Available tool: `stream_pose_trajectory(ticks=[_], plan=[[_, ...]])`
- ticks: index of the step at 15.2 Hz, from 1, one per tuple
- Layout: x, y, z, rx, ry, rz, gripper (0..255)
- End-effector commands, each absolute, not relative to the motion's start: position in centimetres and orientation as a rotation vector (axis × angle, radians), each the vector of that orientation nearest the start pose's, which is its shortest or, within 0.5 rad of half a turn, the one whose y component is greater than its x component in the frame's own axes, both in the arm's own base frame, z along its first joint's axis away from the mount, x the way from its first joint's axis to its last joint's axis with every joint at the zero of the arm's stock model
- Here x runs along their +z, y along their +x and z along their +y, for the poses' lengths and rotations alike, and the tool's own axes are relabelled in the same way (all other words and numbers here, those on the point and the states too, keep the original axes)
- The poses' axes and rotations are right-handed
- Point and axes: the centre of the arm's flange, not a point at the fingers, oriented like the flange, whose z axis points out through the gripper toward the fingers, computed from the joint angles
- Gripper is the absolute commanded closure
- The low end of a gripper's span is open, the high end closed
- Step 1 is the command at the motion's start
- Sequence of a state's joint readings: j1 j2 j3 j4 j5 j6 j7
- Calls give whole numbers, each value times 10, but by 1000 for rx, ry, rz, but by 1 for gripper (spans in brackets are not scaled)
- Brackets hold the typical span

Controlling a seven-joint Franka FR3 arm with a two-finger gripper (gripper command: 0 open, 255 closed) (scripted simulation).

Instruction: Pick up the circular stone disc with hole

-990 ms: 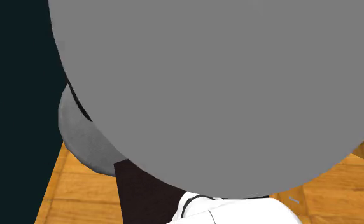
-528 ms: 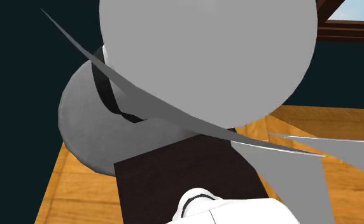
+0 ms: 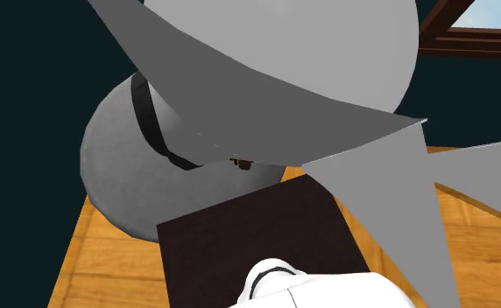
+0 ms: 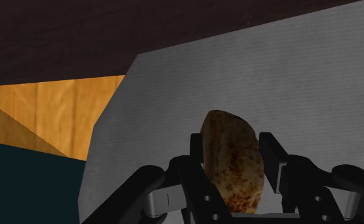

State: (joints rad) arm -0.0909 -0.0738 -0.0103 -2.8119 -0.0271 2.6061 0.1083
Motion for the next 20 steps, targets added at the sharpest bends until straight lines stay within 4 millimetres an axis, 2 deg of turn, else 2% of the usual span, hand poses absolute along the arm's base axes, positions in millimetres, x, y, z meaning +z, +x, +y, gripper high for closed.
stream_pose_trajectory(ticks=[1,4,19,20], plan=[[215,356,-36,211,-3133,293,255],[216,357,-35,211,-3133,293,255],[295,357,-35,211,-3133,293,255],[296,357,-35,211,-3133,293,255]])
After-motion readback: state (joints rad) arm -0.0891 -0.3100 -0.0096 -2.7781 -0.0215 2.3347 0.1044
